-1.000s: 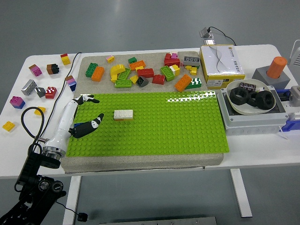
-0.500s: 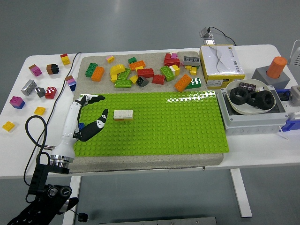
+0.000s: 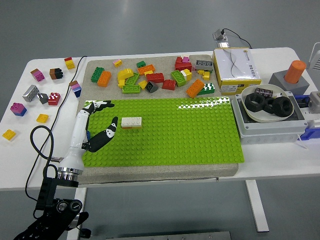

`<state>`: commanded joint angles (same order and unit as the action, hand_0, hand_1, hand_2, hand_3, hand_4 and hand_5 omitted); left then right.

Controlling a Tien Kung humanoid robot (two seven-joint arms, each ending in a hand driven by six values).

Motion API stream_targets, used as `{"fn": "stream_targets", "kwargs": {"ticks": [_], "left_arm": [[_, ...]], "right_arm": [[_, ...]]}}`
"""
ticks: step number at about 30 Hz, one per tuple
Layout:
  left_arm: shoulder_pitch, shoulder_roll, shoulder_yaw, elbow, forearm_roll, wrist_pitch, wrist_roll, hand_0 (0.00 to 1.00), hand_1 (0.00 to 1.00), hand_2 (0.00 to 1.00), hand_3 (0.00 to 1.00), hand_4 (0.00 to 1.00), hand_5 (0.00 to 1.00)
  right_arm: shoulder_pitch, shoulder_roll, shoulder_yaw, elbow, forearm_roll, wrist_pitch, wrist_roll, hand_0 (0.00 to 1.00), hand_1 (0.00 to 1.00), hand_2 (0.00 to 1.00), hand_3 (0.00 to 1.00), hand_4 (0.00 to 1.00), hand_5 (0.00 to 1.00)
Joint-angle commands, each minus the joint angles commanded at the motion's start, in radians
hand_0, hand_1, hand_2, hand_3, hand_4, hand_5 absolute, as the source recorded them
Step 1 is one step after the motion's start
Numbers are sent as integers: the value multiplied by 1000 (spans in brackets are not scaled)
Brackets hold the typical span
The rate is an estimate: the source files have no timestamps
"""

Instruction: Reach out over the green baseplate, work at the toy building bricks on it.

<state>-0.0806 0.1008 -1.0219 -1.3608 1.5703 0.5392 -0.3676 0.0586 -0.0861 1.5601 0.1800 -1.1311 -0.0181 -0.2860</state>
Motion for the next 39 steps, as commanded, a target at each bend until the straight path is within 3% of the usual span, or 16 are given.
{"fn": "stream_targets", "kwargs": {"ticks": [5, 6, 11, 17, 18, 39], "left_arm": [[-1, -1, 5, 1, -10, 2, -7, 763, 749, 747, 619, 618, 24], [-1, -1, 4, 1, -11, 3, -8, 763, 750, 745, 619, 611, 20], [-1, -1, 5, 2, -17, 4, -11, 763, 750, 745, 619, 611, 20], [-1, -1, 7, 3, -19, 4, -12, 763, 750, 745, 617, 606, 13], [-1, -1, 6, 2, -19, 5, -12, 763, 750, 743, 615, 602, 11], [-5, 4, 3, 6, -11, 2, -7, 764, 752, 744, 604, 587, 2]], "right_arm": [[-1, 0, 41, 0, -25, 65, -103, 592, 661, 759, 803, 746, 998], [-1, 0, 50, 0, -39, 75, -127, 625, 636, 722, 822, 820, 998], [-2, 2, 56, 0, -53, 87, -164, 625, 636, 722, 822, 820, 998], [-2, 2, 43, 0, -44, 84, -176, 640, 639, 706, 815, 838, 998], [-2, 3, 44, 0, -47, 84, -176, 641, 631, 666, 812, 843, 998], [6, 8, 54, 0, -117, 48, -120, 637, 626, 656, 815, 839, 998]]}}
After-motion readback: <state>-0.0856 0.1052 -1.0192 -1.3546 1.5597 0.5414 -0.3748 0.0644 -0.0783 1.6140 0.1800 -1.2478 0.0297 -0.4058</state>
